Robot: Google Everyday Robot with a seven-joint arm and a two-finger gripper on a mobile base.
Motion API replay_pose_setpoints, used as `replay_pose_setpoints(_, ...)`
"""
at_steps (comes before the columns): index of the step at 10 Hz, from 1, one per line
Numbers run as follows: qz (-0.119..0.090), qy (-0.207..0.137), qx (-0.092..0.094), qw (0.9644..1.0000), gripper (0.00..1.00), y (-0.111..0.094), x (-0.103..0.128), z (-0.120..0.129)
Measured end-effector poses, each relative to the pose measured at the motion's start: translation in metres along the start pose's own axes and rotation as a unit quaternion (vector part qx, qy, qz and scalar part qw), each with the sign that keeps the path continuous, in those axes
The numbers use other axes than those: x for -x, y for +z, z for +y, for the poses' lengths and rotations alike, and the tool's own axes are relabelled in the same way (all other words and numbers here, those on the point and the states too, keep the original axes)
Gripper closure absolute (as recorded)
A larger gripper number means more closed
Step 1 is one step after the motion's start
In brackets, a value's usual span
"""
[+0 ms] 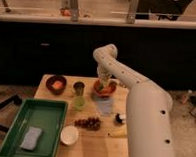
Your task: Place pepper in red bowl
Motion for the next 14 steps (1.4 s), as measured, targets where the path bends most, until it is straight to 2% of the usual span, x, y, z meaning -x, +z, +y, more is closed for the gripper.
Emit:
replay_pose_setpoints(2, 0.000, 0.000, 0.000, 1.0000, 0.96, 0.0000, 0.0002, -0.0002)
replay_pose_setpoints(3, 0.000, -0.001, 0.000, 1.0000, 0.86, 0.0000, 0.0006, -0.0004)
replay_pose_setpoints(4, 0.000, -0.001, 0.000, 1.0000, 0.73, 0.0001, 0.0007, -0.0005)
replay_pose_setpoints(9, 0.000, -0.001, 0.000, 1.0000, 0.25, 0.0001, 0.0006, -0.0003)
replay_pose_setpoints(10, 0.000, -0.001, 0.000, 1.0000, 0.20, 0.0001, 0.0006, -0.0003)
replay_pose_setpoints(14, 0.000, 0.000, 0.000, 1.0000, 0.20, 0.0002, 0.0003, 0.0000)
